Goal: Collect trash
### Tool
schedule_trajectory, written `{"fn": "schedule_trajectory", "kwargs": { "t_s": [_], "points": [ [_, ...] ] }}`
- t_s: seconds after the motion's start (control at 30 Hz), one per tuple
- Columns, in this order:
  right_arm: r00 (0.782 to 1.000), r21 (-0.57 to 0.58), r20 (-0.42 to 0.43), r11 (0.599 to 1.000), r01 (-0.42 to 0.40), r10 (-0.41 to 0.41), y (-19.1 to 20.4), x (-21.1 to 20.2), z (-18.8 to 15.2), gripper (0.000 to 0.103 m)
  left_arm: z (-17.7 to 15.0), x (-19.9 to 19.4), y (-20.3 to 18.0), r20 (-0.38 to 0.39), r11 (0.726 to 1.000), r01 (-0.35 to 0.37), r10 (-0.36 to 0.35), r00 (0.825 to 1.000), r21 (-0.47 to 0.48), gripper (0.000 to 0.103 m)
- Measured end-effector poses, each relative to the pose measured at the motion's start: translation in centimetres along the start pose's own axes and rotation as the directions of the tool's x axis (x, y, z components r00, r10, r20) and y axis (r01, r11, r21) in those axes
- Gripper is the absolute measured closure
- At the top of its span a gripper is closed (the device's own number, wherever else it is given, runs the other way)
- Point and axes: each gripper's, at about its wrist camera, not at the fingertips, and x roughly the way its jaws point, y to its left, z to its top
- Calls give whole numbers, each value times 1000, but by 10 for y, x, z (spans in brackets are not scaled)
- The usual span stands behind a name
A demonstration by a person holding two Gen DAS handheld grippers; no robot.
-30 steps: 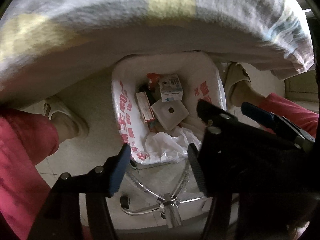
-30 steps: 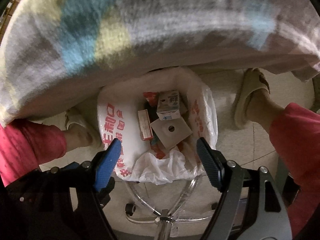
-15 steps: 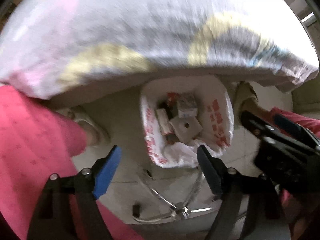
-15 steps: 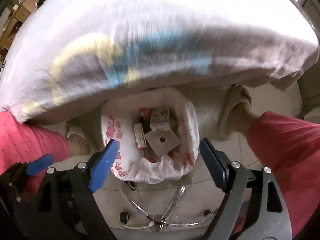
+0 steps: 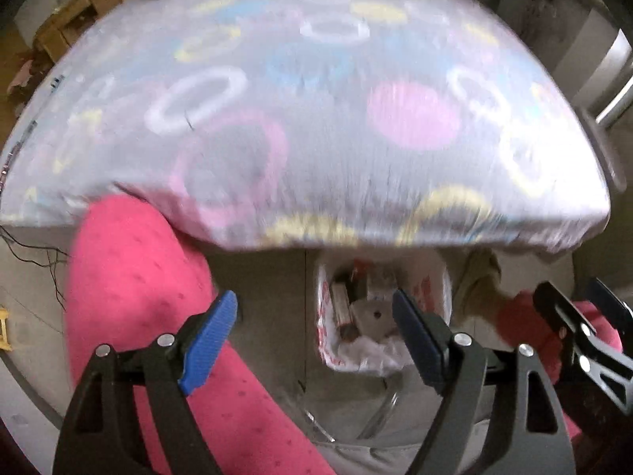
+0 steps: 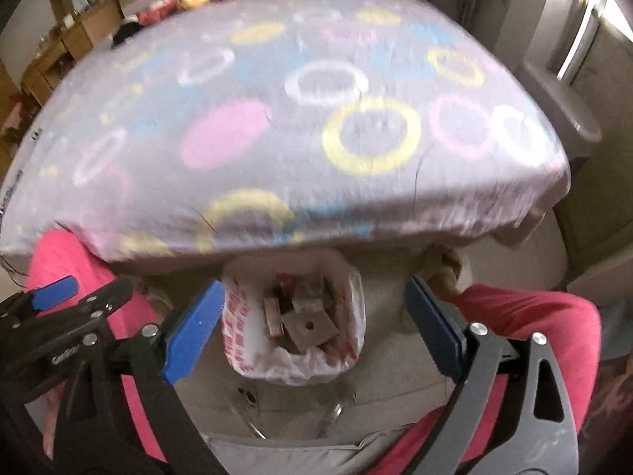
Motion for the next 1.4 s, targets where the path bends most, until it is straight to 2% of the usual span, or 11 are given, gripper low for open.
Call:
{"fn": "schedule_trajectory", "kwargs": {
  "t_s": [0.13,0.3,0.4,0.5,0.73,0.83,1.0,1.4],
  "points": [
    [991,-30,130,1000,-7,11,9,-47,10,7,7,-39,-2,105,1000,-20,21,994,-8,24],
    [965,-22,259,999,-41,45,14,-100,22,7,13,-99,-6,241,1000,-4,4,970,-1,20],
    [939,-12,339,998,-56,56,12,-132,23,7,14,-132,-7,317,1000,-7,7,948,0,19],
    [901,-8,430,998,-59,57,11,-170,25,7,13,-170,-8,404,1000,-3,6,915,-10,15],
    [817,-19,577,1000,4,8,12,-236,19,7,3,-228,-9,527,1000,-7,22,849,-30,12],
    [800,-12,599,1000,-13,18,8,-251,16,7,-1,-246,-10,558,1000,-13,26,829,-28,11],
    [795,-2,606,999,-39,32,1,-262,12,7,-7,-262,-14,572,999,-34,39,820,-20,10],
    [789,1,613,999,-52,40,-2,-272,4,7,-13,-269,-15,572,999,-30,32,820,-13,9]
  ]
}}
